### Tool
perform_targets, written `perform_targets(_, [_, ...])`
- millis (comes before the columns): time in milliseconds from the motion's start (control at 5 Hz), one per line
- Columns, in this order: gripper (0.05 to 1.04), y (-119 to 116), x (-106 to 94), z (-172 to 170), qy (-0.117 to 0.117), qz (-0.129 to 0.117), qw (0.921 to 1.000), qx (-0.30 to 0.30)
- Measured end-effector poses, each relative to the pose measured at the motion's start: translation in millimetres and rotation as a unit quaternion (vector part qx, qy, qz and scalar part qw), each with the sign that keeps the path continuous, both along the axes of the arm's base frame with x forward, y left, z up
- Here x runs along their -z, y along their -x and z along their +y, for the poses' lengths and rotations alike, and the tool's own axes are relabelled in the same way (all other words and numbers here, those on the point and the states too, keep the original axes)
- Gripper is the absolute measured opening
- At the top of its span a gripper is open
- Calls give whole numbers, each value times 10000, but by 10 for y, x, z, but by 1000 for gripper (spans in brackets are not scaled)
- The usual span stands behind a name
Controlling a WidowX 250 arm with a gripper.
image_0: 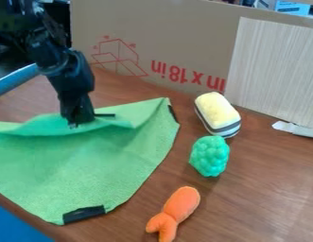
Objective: Fold the cloth from top left to bottom right
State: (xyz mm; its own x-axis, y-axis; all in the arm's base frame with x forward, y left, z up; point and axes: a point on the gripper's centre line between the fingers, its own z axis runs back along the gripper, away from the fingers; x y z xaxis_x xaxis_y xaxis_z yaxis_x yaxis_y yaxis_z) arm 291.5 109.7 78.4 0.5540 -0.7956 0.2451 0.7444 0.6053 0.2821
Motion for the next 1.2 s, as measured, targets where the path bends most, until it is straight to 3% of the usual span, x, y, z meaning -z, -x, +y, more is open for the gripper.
perform_targets(200, [56, 240, 48, -233, -578, -190, 9977, 305])
perform_targets(400, [56, 427, 18, -379, -663, -354, 9961, 451])
perform_targets(1200, [56, 686, 45, -893, -864, -790, 9914, 583])
